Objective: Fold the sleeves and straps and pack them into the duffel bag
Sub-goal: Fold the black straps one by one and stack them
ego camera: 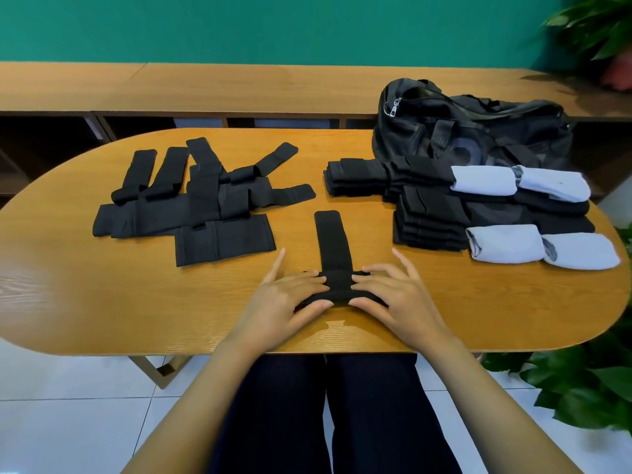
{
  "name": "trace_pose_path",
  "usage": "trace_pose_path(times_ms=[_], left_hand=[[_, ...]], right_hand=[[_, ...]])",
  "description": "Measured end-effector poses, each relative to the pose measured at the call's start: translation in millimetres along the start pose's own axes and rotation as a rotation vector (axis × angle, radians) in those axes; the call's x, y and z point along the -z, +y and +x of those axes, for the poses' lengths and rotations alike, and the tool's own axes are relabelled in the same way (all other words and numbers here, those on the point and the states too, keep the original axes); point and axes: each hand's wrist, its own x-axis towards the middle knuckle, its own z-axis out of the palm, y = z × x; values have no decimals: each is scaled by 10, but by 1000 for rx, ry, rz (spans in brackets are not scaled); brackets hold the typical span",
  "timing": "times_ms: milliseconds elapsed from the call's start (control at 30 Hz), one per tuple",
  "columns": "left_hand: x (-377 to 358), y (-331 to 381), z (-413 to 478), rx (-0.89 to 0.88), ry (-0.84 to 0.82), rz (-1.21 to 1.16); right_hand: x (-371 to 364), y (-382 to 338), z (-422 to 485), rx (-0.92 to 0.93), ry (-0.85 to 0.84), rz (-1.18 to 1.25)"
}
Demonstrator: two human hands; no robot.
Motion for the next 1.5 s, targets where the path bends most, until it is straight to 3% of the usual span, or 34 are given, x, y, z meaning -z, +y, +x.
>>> trace_pose_path(times_ms=[167,433,567,833,1200,1367,1500], left_hand=[[53,41,10,37,72,-169],[98,152,159,277,221,-412],[96,176,278,399,265,-492],[-70,34,438,510,244,-318],[-129,-70,492,371,-73,-71],[-88,-76,396,276,-125,-107],[-47,-121,221,194,-193,-162]], right_hand=[[24,5,-5,14,119,52],[87,-104,179,-187,267,158],[74,-119,312,-363,199,252],[-38,-73,495,-517,64,230],[-47,6,489,-458,-81,116],[-32,31,407,-322,-88,35],[45,52,249,-142,-264,11]])
